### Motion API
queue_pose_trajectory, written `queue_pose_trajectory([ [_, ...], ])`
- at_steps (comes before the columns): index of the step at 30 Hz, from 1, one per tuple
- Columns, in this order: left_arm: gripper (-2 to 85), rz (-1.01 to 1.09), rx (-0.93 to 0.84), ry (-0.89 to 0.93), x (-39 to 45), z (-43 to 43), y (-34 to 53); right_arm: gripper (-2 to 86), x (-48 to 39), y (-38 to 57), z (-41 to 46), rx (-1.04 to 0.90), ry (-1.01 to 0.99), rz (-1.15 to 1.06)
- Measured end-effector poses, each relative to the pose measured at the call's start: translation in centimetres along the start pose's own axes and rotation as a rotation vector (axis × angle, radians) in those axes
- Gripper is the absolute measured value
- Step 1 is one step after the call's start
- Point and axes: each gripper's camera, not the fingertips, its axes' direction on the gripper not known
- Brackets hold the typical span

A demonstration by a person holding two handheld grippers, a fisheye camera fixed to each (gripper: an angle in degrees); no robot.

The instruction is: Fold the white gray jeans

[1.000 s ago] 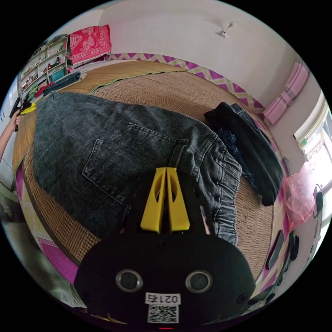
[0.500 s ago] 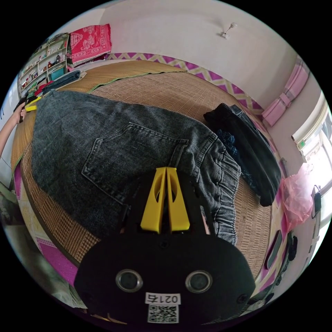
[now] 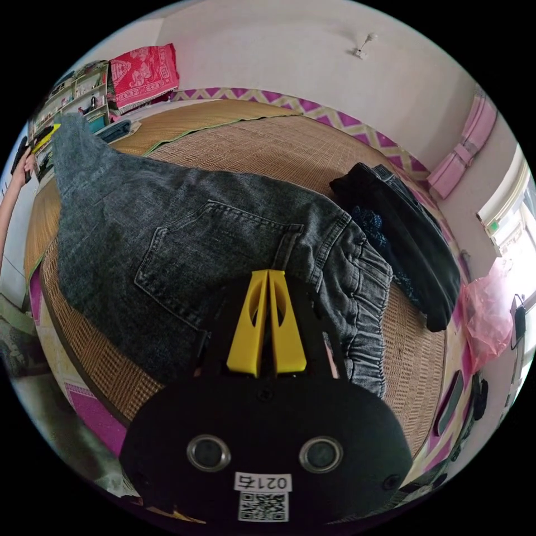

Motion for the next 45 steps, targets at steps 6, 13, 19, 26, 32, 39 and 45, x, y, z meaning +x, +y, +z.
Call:
queue_pose_trajectory([
  [6, -0.9, 0.484, -0.103, 0.042, 34.3, 8.8, -1.2, -0.7, 2.7, 1.0, 0.6, 0.003, -0.061, 0.028],
  [13, -0.8, 0.755, -0.588, -0.050, 56.5, 32.7, 16.4, -0.7, 4.9, 2.4, 1.3, 0.005, -0.069, 0.031],
  [19, 1.9, 0.816, -0.476, -0.147, 63.6, 31.8, 18.6, -0.6, 7.1, 3.9, 1.8, 0.007, -0.100, 0.046],
  [26, 5.5, 0.976, -0.587, -0.114, 68.0, 32.8, 19.1, -0.3, 10.7, 6.4, 1.8, 0.028, -0.189, 0.109],
  [32, 0.4, 0.876, -0.501, -0.033, 65.2, 26.8, 14.2, 6.3, 17.2, 17.3, -5.5, 0.308, -0.338, 0.566],
  [39, -0.9, 0.524, -0.396, -0.032, 50.2, 21.3, 7.0, 12.4, 17.5, 30.7, -7.0, 0.392, -0.353, 1.063],
  [45, -0.9, 0.380, -0.457, -0.057, 38.8, 24.0, 7.0, 14.7, 19.6, 30.5, -4.0, 0.396, -0.513, 1.238],
])
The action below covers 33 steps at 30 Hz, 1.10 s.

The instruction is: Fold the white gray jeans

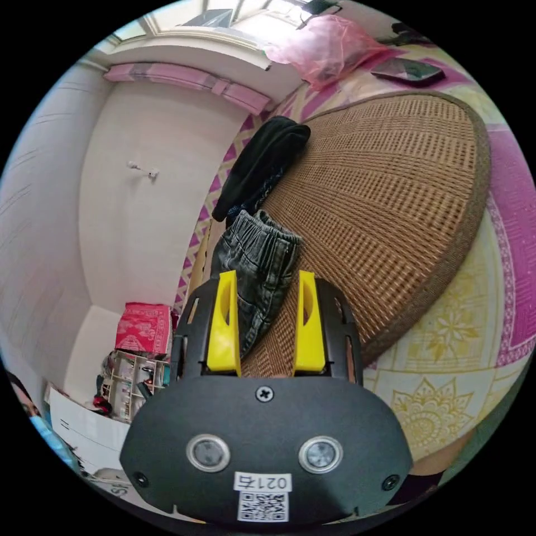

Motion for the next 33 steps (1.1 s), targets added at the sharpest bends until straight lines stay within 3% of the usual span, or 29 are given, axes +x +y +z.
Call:
queue_pose_trajectory([
  [7, -0.9, -0.049, -0.074, 0.061, -5.1, 4.5, 3.9, 9.4, 0.6, -2.6, 2.6, 0.017, -0.118, 0.211],
  [9, -0.9, -0.033, -0.083, 0.034, -5.4, 5.2, 4.9, 6.9, -1.8, -2.7, 1.7, 0.040, -0.158, 0.155],
  [13, -1.0, -0.008, -0.089, -0.005, -6.6, 6.6, 7.4, 4.6, -17.5, -1.2, 0.8, 0.061, -0.109, -0.271],
  [17, -1.0, -0.033, -0.089, 0.045, -9.7, 7.8, 9.9, 4.3, -36.3, 6.4, 4.9, 0.014, -0.052, -0.783],
  [20, -1.0, -0.098, -0.073, 0.165, -14.1, 8.7, 12.3, 4.3, -46.2, 16.2, 10.3, -0.052, -0.013, -1.135],
  [25, -0.9, -0.237, 0.099, 0.633, -24.0, 10.6, 19.0, 4.2, -50.7, 31.7, 23.4, -0.350, 0.106, -1.488],
  [27, -0.9, -0.228, 0.224, 0.732, -26.2, 9.8, 21.5, 4.2, -48.7, 34.6, 28.7, -0.501, 0.195, -1.501],
  [28, -0.8, -0.283, 0.300, 0.748, -28.3, 9.4, 23.5, 4.0, -48.0, 34.7, 29.5, -0.530, 0.140, -1.452],
  [31, -0.2, -0.427, 0.454, 0.918, -33.8, 10.8, 28.1, 3.5, -50.6, 34.0, 27.6, -0.426, 0.129, -1.415],
  [33, 1.4, -0.565, 0.463, 1.006, -36.6, 13.3, 30.5, 3.4, -52.7, 34.3, 25.8, -0.309, 0.117, -1.447],
])
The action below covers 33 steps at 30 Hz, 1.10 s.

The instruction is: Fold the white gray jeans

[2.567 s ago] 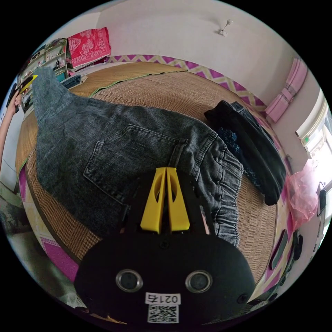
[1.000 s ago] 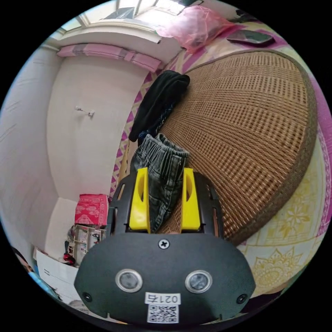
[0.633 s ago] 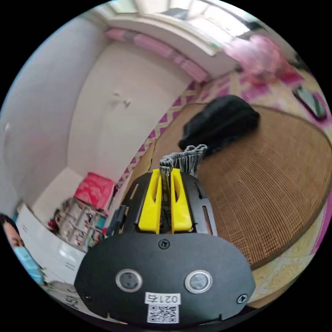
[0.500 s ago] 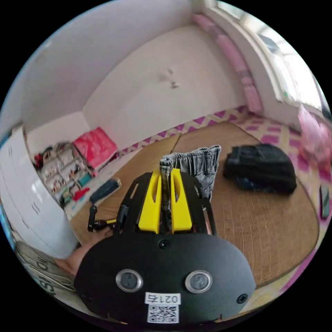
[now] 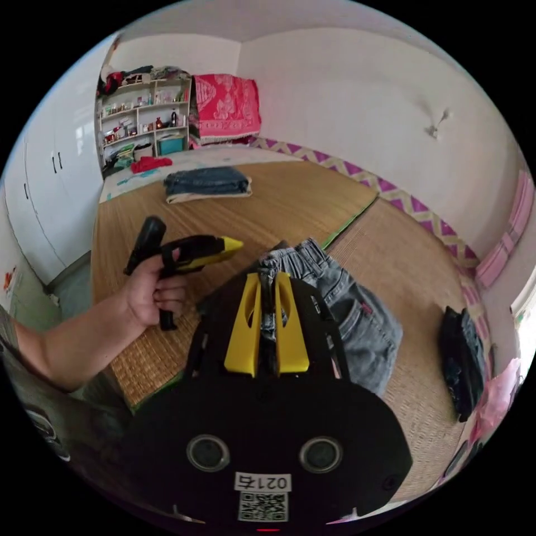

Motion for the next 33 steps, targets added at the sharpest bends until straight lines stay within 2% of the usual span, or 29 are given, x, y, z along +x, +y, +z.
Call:
queue_pose_trajectory([
  [3, 5.2, -0.063, -0.041, -0.012, -2.9, -0.5, 0.4, 3.6, -2.5, -1.8, 0.0, 0.062, 0.053, -0.061],
  [7, 5.3, -0.048, 0.007, 0.034, -5.2, -2.4, 1.7, 4.4, -6.1, -0.8, 8.6, -0.154, -0.015, -0.171],
  [9, 4.7, -0.042, 0.018, 0.044, -6.0, -2.8, 2.2, 4.7, -5.9, 0.0, 8.7, -0.109, -0.023, -0.150],
  [12, 3.1, -0.011, 0.020, 0.087, -6.7, -2.6, 2.9, 5.5, -5.5, -0.6, 9.0, -0.142, -0.058, -0.151],
  [14, 2.9, 0.056, -0.053, 0.223, -6.5, -0.8, 2.8, 6.0, -4.8, -0.5, 10.0, -0.144, -0.099, -0.126],
  [15, 3.5, 0.079, -0.153, 0.250, -6.3, 1.3, 2.8, 6.2, -4.5, -0.4, 10.2, -0.146, -0.119, -0.112],
  [16, 3.5, 0.046, -0.269, 0.153, -6.9, 3.6, 3.0, 6.6, -3.7, -0.2, 10.6, -0.147, -0.165, -0.079],
  [17, 3.2, 0.028, -0.306, 0.099, -7.4, 4.4, 3.3, 6.7, -3.0, -0.1, 10.7, -0.179, -0.218, -0.057],
  [19, 0.2, -0.131, -0.250, -0.031, -10.9, 3.7, 4.1, 4.8, -1.9, 0.4, 9.3, -0.196, -0.299, -0.058],
  [20, 0.0, -0.157, -0.238, -0.028, -11.5, 3.5, 4.2, 3.0, -0.7, 1.1, 7.4, -0.179, -0.306, -0.057],
  [21, -0.5, -0.160, -0.244, -0.034, -11.9, 3.8, 4.3, 2.2, 0.1, 1.7, 6.3, -0.153, -0.288, -0.044],
  [24, -0.9, -0.134, -0.252, -0.146, -11.8, 5.1, 4.9, 0.5, 4.8, 6.2, 2.3, -0.084, -0.026, 0.082],
  [26, -0.9, -0.132, -0.249, -0.170, -12.0, 5.7, 5.2, 0.1, 7.5, 10.2, 4.0, -0.213, 0.112, 0.145],
  [28, -0.9, -0.135, -0.251, -0.179, -12.4, 6.8, 5.4, -0.1, 8.5, 13.1, 7.1, -0.308, 0.050, 0.169],
  [31, -0.8, -0.106, -0.236, -0.194, -12.1, 8.1, 5.7, -0.5, 11.1, 13.9, 5.9, -0.329, -0.052, 0.198],
  [33, -0.6, -0.063, -0.159, -0.140, -10.9, 7.7, 5.9, -0.6, 13.9, 14.7, 3.1, -0.222, -0.059, 0.246],
])
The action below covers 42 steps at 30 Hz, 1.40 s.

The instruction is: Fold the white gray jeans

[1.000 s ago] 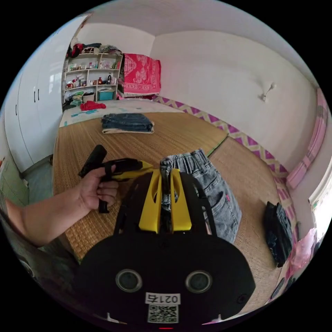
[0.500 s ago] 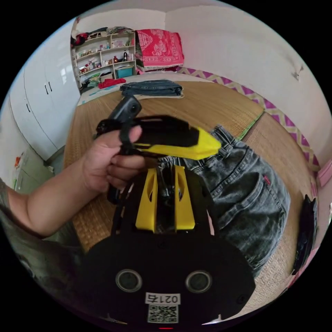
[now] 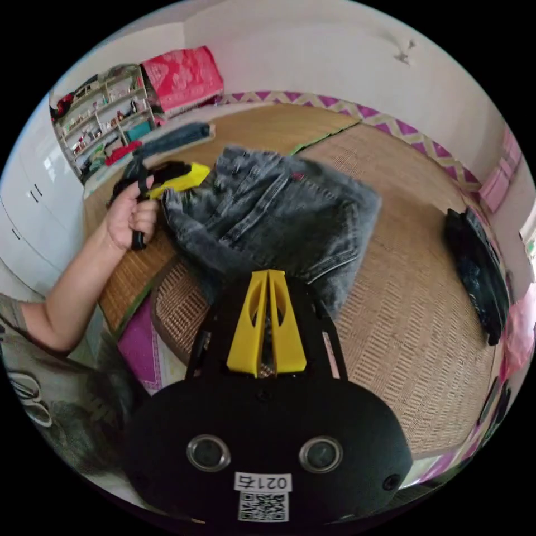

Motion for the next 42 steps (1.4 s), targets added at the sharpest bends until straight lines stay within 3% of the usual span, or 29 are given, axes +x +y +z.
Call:
queue_pose_trajectory([
  [2, 0.0, 0.080, 0.032, 0.066, 2.7, 0.2, 0.1, -0.5, 4.6, 1.1, -2.3, 0.146, 0.063, 0.118],
  [5, 3.8, 0.138, -0.116, -0.097, 6.9, 4.5, -1.1, -0.2, 10.3, 0.3, 2.7, -0.059, -0.043, 0.139],
  [7, 5.9, 0.172, -0.135, -0.295, 8.7, 6.3, -2.5, 0.3, 13.0, 0.8, 3.4, -0.069, -0.115, 0.139],
  [11, 8.2, 0.144, -0.100, -0.274, 8.9, 4.3, -5.7, 6.6, 20.2, 2.8, 2.5, -0.023, -0.273, 0.277],
  [13, 11.2, 0.104, -0.203, -0.329, 7.6, 5.2, -7.6, 9.1, 23.9, 3.9, 4.3, -0.062, -0.333, 0.343],
  [16, 14.1, 0.032, -0.388, -0.354, 4.9, 9.3, -8.8, 12.0, 30.0, 6.1, 8.6, -0.110, -0.580, 0.476],
  [20, 14.3, -0.032, -0.494, -0.336, 2.9, 14.5, -9.7, 12.6, 34.7, 7.5, 13.0, -0.141, -0.840, 0.586],
  [23, 12.7, -0.051, -0.518, -0.354, 2.8, 18.0, -11.0, 11.1, 34.3, 6.6, 15.4, -0.195, -0.873, 0.525],
  [27, 7.7, -0.026, -0.545, -0.398, 3.7, 21.8, -12.5, 8.6, 34.5, 6.2, 15.7, -0.224, -0.774, 0.444],
  [31, 5.0, -0.026, -0.484, -0.305, 6.4, 23.6, -13.8, 7.3, 36.8, 8.3, 15.1, -0.138, -0.956, 0.493],
  [35, 4.8, 0.065, -0.505, -0.285, 12.9, 29.7, -15.7, 7.1, 40.2, 9.6, 10.1, -0.059, -0.939, 0.456],
  [38, 4.9, 0.114, -0.547, -0.246, 17.7, 39.1, -18.5, 7.1, 45.2, 10.7, 4.6, 0.013, -0.877, 0.457],
  [42, 5.0, 0.188, -0.626, -0.179, 23.9, 57.7, -23.7, 7.1, 53.1, 11.2, -3.2, 0.088, -0.722, 0.483],
])
